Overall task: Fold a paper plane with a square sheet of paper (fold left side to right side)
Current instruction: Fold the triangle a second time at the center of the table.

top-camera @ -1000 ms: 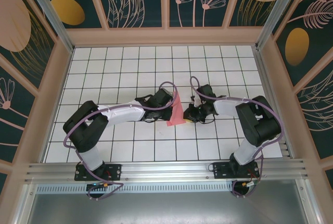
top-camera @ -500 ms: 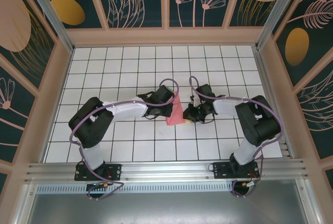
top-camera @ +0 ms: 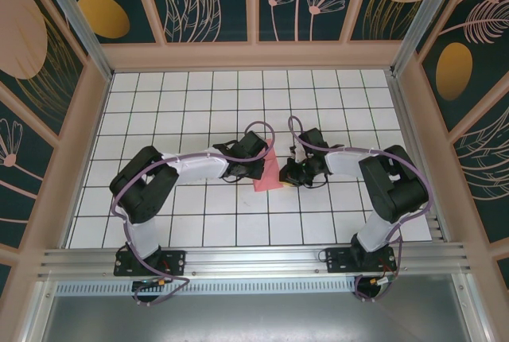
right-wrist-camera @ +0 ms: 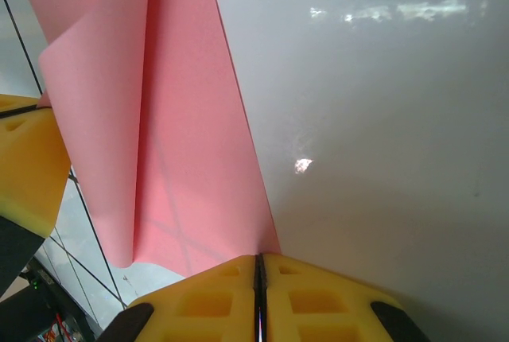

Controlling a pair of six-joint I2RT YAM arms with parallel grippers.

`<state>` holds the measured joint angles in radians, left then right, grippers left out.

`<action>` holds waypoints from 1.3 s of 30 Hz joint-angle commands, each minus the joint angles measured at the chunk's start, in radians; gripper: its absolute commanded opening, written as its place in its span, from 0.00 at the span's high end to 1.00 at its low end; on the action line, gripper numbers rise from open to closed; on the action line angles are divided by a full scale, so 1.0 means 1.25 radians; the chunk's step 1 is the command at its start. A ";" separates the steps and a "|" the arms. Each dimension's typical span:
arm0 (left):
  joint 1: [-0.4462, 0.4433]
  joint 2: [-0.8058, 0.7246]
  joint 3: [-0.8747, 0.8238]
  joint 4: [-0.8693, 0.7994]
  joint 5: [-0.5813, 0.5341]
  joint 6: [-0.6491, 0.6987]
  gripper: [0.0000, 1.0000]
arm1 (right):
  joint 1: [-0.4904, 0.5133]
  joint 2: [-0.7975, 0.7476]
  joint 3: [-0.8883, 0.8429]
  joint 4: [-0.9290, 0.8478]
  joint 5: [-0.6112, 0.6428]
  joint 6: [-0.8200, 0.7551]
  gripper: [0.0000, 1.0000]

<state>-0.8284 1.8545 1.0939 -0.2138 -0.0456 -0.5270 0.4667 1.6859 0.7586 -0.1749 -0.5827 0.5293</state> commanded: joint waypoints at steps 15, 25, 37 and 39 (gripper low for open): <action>0.005 0.031 0.021 -0.025 -0.037 0.009 0.88 | 0.011 0.037 0.006 -0.049 0.041 -0.017 0.88; 0.006 0.044 0.017 -0.024 -0.033 0.010 0.88 | 0.012 0.038 0.010 -0.049 0.038 -0.020 0.88; 0.006 0.070 0.012 -0.024 -0.022 0.012 0.89 | 0.005 -0.017 0.044 -0.043 0.025 -0.020 0.82; 0.005 0.071 0.011 -0.024 -0.022 0.012 0.89 | -0.003 -0.029 0.055 -0.051 0.025 -0.023 0.82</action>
<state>-0.8280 1.8984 1.1072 -0.2161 -0.0692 -0.5270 0.4706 1.6913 0.7914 -0.1959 -0.5716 0.5255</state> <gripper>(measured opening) 0.114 0.179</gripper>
